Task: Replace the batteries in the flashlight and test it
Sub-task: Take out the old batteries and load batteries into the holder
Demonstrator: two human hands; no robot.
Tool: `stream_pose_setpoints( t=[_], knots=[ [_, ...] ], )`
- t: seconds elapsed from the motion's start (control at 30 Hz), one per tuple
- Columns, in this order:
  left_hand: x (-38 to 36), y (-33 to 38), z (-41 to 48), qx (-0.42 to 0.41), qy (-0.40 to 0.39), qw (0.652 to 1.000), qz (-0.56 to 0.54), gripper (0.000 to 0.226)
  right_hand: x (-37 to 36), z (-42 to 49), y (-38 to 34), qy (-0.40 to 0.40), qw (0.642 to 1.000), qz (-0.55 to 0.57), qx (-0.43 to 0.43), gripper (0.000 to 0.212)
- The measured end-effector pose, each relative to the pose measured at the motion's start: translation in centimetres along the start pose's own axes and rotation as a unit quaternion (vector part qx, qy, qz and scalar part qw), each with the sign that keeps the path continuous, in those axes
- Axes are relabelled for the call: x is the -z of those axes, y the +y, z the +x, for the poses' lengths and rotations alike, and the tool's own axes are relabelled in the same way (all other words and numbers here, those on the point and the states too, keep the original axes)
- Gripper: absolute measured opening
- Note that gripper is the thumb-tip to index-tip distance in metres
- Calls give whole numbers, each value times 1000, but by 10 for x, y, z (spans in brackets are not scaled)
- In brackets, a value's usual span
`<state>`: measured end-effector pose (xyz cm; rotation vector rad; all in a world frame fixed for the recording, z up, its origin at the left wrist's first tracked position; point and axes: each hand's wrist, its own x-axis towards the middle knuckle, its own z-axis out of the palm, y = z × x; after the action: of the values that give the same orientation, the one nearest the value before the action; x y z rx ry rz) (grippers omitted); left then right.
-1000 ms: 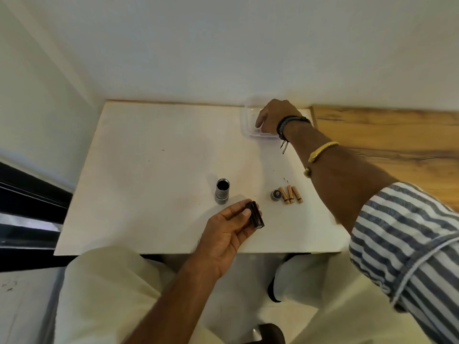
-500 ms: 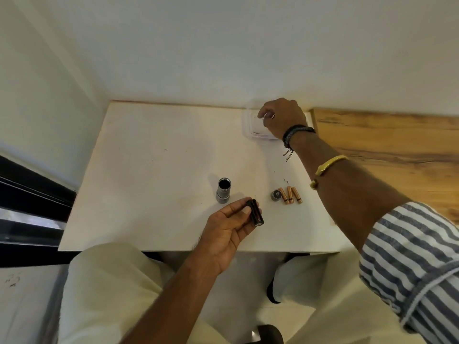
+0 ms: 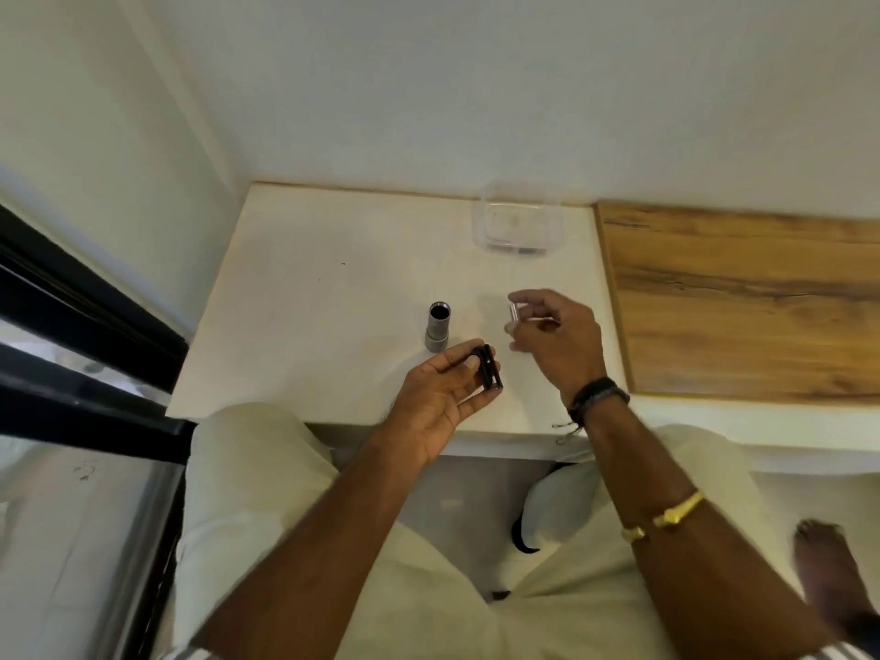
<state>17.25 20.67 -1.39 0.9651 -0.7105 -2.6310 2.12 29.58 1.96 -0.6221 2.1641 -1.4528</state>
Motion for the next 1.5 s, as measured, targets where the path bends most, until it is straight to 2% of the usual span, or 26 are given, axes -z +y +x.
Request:
stream_pose_setpoints(
  t=[0.07,0.2,0.27,0.43,0.53,0.63,0.9,1.1,1.27,1.4,1.5],
  knots=[
    [0,0,-2,-2,-3,1000,7,27,2,-17,5,7,999,37,-25,36],
    [1,1,-4,-8,11,1000,20,27,5,-36,4,18,997,75,-26,19],
    [1,1,-4,-13,21,999,23,28,6,-43,2,10,997,71,-26,20],
    [3,2,-5,-20,20,999,36,29,6,-52,-4,-22,999,19,14,23],
    [5,1,-4,-26,18,998,48,27,5,-56,-6,-11,995,-68,69,18],
    [7,-1,-4,-34,15,996,81,25,4,-60,-7,4,990,-116,85,16],
    [6,-7,-5,-43,-10,984,173,24,-2,-61,-5,18,991,-115,73,15],
    [5,-5,-8,-72,-4,983,169,24,-5,-62,-2,-7,989,-124,84,9],
    [5,-8,-9,-83,12,983,164,22,-10,-66,-2,8,981,-152,120,12],
    [7,-1,-6,-90,32,985,146,23,-14,-74,2,-31,971,-176,158,10],
    [8,4,-5,-88,28,984,151,26,-15,-74,4,-28,969,-186,159,12]
  ],
)
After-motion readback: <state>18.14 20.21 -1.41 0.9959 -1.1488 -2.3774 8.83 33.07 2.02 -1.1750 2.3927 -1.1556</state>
